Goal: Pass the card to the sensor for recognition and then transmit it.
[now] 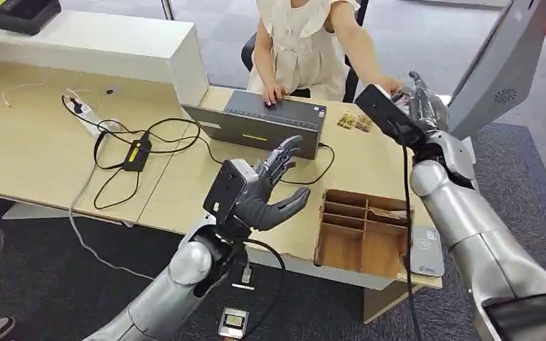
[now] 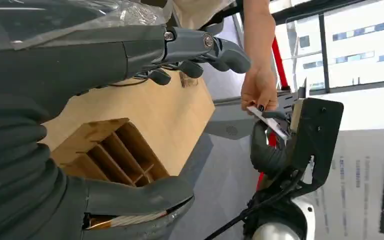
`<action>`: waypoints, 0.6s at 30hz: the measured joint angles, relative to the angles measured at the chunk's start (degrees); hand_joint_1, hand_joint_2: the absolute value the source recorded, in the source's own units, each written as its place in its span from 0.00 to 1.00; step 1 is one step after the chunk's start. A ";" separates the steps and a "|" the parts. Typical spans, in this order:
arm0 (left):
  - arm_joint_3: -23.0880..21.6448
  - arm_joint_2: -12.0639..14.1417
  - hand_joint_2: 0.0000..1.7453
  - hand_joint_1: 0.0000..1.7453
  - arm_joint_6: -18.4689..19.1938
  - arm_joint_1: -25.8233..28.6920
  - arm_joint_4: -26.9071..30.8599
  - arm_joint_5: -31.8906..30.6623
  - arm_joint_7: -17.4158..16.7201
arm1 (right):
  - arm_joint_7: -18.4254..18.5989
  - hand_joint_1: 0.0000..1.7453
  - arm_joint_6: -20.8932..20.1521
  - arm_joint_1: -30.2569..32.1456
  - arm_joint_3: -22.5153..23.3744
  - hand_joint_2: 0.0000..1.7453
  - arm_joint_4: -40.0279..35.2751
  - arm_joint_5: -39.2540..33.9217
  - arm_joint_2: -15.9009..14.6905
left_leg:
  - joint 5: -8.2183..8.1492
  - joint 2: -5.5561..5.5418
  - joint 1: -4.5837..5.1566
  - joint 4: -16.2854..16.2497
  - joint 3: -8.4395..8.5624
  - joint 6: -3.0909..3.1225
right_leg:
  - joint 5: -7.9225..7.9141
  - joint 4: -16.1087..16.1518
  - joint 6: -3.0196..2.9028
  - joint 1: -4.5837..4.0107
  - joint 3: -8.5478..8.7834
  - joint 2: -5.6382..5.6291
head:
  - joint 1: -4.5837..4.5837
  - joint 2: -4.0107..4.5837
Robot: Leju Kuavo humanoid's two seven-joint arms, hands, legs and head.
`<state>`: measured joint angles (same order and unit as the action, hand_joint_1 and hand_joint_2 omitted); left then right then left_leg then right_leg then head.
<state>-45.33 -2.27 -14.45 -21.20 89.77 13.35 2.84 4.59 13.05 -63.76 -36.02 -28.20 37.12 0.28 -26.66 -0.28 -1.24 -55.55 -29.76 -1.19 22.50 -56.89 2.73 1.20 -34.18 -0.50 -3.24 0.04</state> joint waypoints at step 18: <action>0.00 0.00 1.00 0.00 -0.70 0.45 -0.68 -2.10 1.03 | -5.50 0.00 7.30 -1.29 -0.28 1.00 2.08 -6.36 -0.02 | 0.00 0.00 0.00 0.00 0.01 0.00 | 0.00 0.00 0.00 0.00 -0.01 -0.01 | 0.02 0.00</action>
<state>-45.33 -2.27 -15.14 -20.75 89.09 11.26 3.87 -0.91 20.34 -65.05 -36.30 -26.12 30.76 0.26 -26.66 -0.28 -1.24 -55.55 -29.75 -1.19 22.50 -56.89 2.73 1.20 -34.19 -0.51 -3.21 0.04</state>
